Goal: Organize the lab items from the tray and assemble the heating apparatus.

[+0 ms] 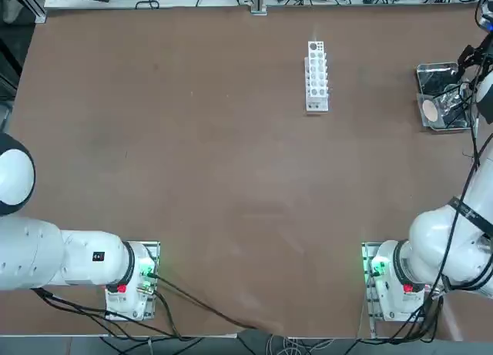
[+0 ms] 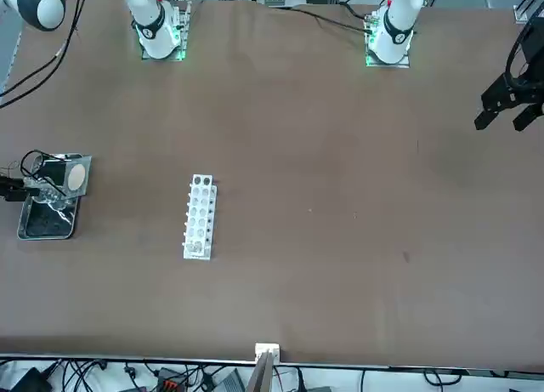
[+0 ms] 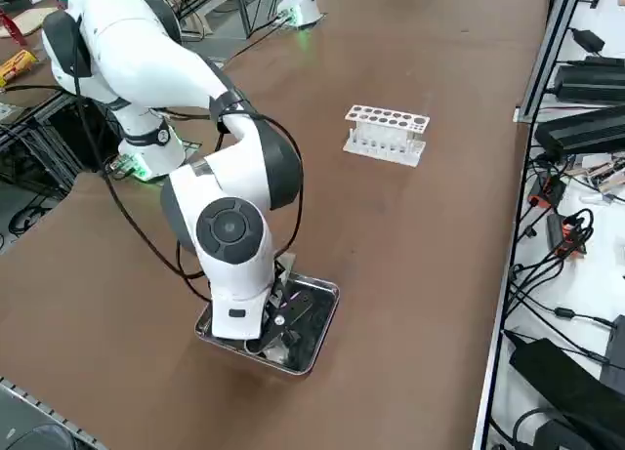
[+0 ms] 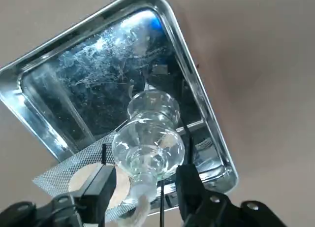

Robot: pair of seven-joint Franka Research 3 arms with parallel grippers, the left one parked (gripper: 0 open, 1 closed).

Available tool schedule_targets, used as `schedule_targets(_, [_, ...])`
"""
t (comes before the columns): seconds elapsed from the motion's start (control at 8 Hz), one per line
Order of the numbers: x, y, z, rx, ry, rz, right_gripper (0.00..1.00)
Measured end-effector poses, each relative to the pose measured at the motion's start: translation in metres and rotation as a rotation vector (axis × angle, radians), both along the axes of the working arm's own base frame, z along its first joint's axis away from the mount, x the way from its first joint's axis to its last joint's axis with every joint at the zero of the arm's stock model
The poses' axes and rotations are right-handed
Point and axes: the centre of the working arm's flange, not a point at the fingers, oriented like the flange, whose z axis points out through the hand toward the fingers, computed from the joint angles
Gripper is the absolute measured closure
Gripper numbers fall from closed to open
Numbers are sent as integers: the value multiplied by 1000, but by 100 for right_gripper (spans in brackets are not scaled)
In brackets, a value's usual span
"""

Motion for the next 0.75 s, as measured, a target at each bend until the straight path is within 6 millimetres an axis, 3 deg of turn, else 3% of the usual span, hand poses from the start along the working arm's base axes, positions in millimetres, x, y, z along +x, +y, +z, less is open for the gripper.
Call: schedule_targets(0.75, [-5, -2, -5, 20, 5, 13, 29])
